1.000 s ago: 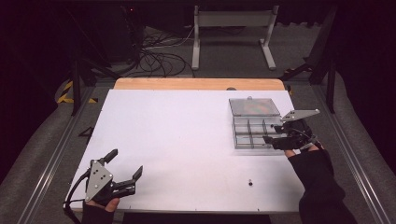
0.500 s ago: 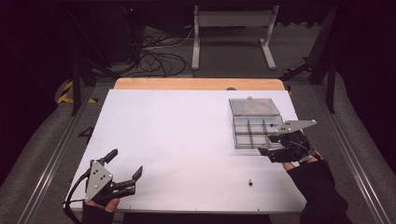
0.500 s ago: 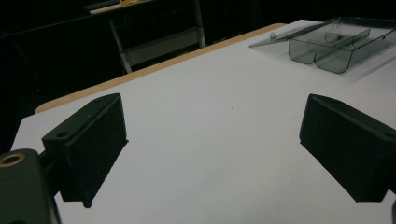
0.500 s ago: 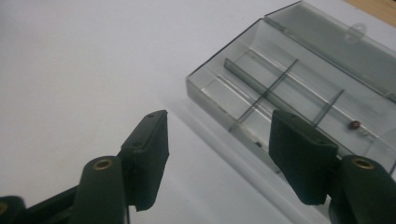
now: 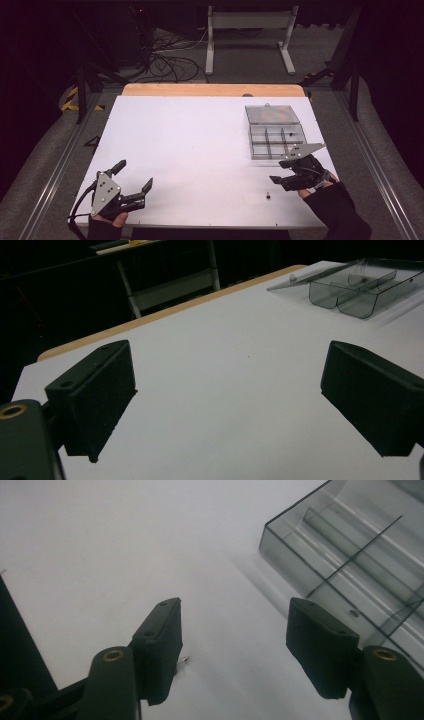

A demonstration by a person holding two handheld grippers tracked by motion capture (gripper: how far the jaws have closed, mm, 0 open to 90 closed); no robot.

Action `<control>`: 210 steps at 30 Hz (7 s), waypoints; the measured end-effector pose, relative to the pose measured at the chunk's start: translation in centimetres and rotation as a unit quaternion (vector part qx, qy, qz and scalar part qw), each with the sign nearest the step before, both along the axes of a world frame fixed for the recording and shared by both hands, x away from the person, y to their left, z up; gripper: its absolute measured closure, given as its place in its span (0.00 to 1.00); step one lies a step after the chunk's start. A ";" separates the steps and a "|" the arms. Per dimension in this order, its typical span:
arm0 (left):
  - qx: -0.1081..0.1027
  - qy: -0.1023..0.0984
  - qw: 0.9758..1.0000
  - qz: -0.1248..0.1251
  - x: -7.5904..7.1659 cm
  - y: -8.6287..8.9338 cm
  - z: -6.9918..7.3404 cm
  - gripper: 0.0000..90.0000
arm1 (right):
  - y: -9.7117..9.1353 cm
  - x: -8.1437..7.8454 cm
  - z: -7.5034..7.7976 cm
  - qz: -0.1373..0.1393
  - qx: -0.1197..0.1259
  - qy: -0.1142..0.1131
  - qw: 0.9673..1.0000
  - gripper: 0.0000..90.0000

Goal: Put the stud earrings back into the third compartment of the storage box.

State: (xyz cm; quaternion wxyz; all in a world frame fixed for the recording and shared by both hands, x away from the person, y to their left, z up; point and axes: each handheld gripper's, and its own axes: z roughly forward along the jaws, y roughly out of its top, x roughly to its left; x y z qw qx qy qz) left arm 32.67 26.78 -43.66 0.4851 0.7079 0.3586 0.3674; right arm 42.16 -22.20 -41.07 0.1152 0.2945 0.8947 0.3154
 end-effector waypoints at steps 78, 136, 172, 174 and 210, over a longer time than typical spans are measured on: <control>-0.001 0.004 1.000 -0.001 0.0 -0.1 0.0 0.09 | 2.4 -0.2 -1.8 0.022 -0.074 0.034 0.996 0.88; -0.001 0.006 1.000 -0.001 0.0 0.1 -0.1 0.09 | -3.3 12.5 -0.2 -0.158 -0.030 -0.022 0.987 0.88; -0.004 0.011 1.000 -0.001 0.1 0.2 -0.1 0.09 | -3.8 11.9 0.0 -0.147 0.019 -0.018 0.989 0.29; -0.005 0.010 1.000 -0.001 0.1 0.2 -0.1 0.09 | -3.6 11.0 0.6 -0.136 0.032 -0.030 0.990 0.25; -0.007 0.008 1.000 -0.002 -0.2 0.2 0.2 0.09 | -2.6 -0.6 -0.7 0.014 0.159 -0.125 0.979 0.00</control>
